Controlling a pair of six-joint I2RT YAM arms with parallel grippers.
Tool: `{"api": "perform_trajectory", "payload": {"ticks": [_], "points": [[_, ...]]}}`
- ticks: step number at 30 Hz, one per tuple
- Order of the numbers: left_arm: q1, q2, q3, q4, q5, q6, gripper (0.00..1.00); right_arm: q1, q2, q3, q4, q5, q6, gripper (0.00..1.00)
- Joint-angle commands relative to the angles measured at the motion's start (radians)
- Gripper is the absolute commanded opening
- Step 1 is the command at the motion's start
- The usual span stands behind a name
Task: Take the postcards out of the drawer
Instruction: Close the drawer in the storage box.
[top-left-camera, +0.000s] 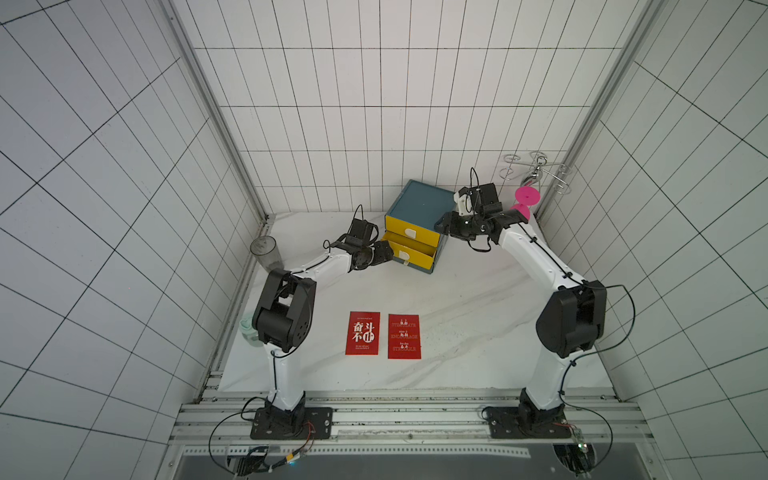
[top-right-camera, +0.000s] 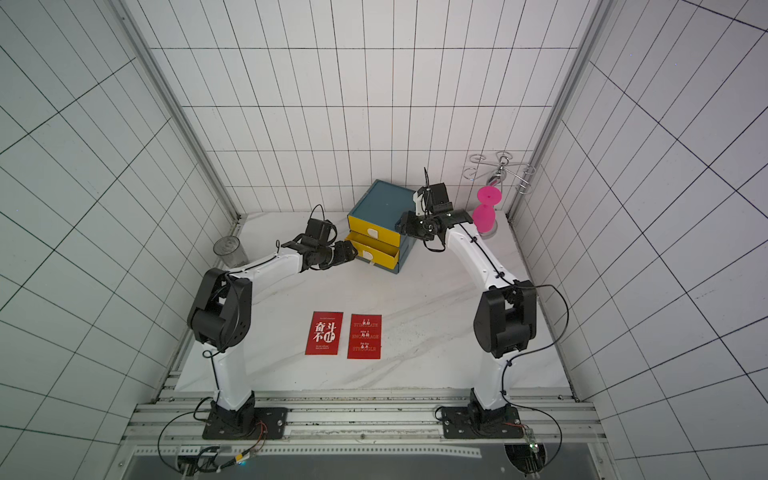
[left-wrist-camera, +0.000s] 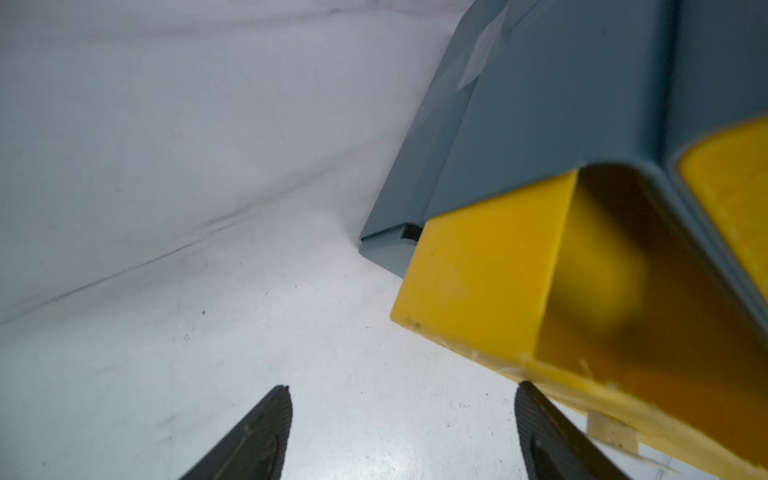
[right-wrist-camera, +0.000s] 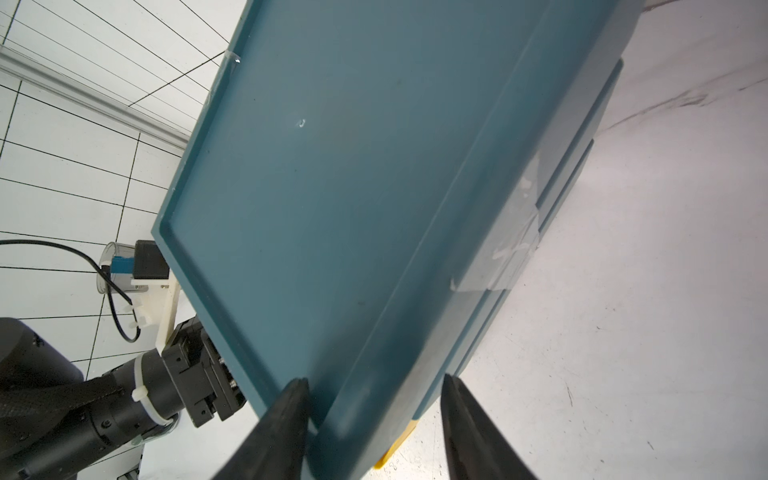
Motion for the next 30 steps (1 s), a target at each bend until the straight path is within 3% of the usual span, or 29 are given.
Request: {"api": "perform_trajectory", "payload": {"ticks": [1,9,19,30], "points": [[0.017,0.025,0.026,0.104,0.052,0.014,0.83,-0.023,0.054,0.009,-0.094,0.034,-0.003,0.53],[0.041,0.069,0.045,0.201,0.119,0.041,0.84,-0.043,0.065,0.019,-0.094,0.016,0.001,0.53],[0.043,0.107,0.013,0.399,0.232,-0.038,0.86,-0.052,0.080,0.031,-0.085,-0.012,0.017,0.53],[0.045,0.105,-0.024,0.505,0.331,0.001,0.85,-0.059,0.081,0.023,-0.082,-0.036,0.009,0.53]]}}
